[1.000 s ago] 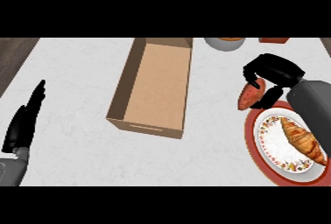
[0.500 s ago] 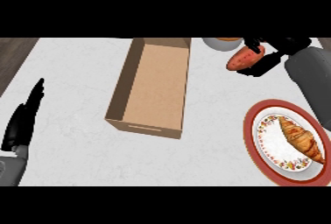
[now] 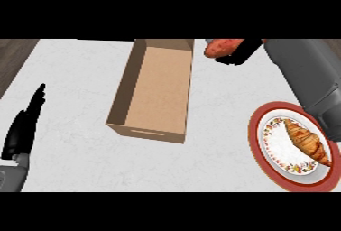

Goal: Pick the sweet potato from the plate and place it in the cardboard box

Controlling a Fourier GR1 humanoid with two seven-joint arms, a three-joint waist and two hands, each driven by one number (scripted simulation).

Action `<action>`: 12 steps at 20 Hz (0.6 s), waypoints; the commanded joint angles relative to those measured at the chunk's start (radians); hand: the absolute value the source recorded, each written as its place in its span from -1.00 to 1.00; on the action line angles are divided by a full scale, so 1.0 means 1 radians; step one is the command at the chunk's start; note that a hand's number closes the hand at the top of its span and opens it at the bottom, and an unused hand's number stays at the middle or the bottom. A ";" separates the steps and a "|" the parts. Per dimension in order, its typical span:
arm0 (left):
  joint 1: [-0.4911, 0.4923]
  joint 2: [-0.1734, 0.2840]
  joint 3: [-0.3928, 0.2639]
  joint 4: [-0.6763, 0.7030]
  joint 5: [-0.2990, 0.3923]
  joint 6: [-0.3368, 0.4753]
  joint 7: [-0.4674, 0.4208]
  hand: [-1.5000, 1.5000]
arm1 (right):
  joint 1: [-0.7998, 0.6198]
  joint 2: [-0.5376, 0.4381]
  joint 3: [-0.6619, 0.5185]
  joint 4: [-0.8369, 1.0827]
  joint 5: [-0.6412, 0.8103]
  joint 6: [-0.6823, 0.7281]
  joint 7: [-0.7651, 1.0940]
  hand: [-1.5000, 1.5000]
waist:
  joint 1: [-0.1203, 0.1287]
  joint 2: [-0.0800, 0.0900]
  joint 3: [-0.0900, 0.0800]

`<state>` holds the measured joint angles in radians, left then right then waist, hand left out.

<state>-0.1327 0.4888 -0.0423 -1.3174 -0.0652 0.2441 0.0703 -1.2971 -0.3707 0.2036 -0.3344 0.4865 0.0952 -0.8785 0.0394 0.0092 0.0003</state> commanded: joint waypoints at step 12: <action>-0.021 -0.010 0.040 0.029 0.002 -0.043 -0.002 0.00 | -0.202 0.308 -0.088 0.113 -0.054 0.069 0.341 1.00 | 0.001 0.003 -0.001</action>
<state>-0.1431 0.4812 -0.0132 -1.2981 -0.0721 0.2205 0.0657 -1.4664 -0.1313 0.1236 -0.2483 0.4313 0.1673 -0.6029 0.0376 0.0110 -0.0009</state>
